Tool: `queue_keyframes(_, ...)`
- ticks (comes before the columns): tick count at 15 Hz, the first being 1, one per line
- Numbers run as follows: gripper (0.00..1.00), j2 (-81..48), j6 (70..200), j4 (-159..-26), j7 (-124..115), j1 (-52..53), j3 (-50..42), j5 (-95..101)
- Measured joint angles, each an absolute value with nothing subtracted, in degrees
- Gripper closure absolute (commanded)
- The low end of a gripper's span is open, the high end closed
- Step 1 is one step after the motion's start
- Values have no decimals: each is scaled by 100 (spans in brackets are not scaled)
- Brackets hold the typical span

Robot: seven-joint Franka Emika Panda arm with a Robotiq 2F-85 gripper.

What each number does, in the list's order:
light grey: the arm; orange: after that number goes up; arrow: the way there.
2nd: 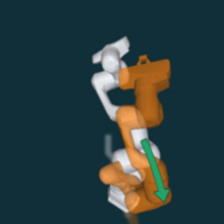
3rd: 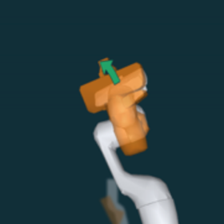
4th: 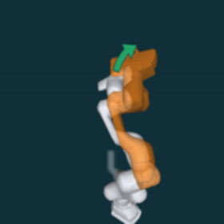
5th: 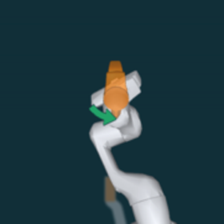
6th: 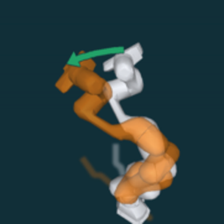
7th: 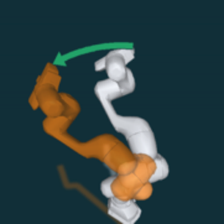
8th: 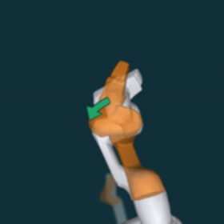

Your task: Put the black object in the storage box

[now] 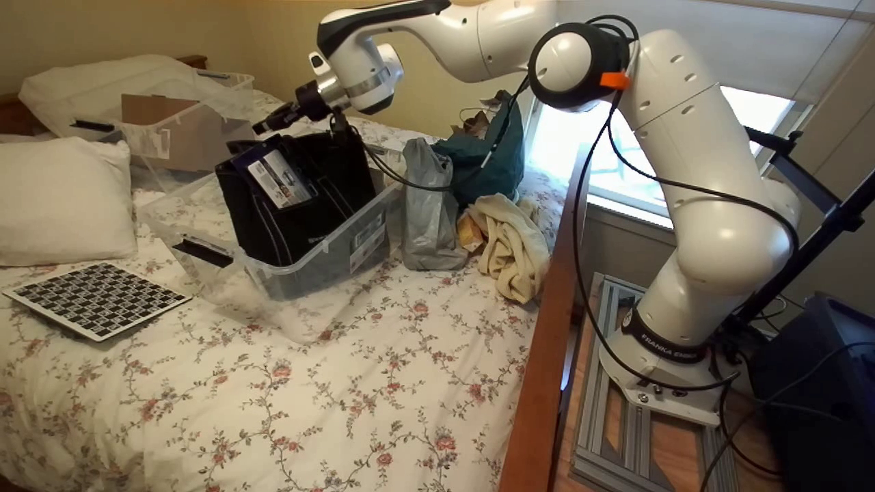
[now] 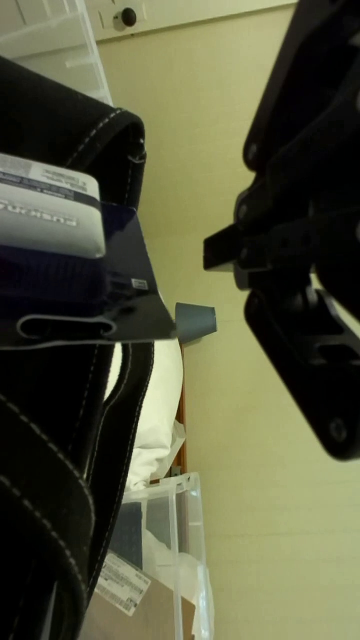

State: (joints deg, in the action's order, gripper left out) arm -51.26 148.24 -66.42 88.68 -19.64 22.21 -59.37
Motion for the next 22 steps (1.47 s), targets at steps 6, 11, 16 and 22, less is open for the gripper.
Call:
queue_keyframes(6,100,-5107,14931,-6817,9297,-1801,1876,-6072)
queue_keyframes(11,100,-5001,15122,-7005,9328,-1615,1480,-6055)
queue_keyframes(16,100,-4799,15248,-7300,9229,-1379,984,-5844)
queue_keyframes(22,100,-4613,15239,-7623,8566,-1168,673,-5031)
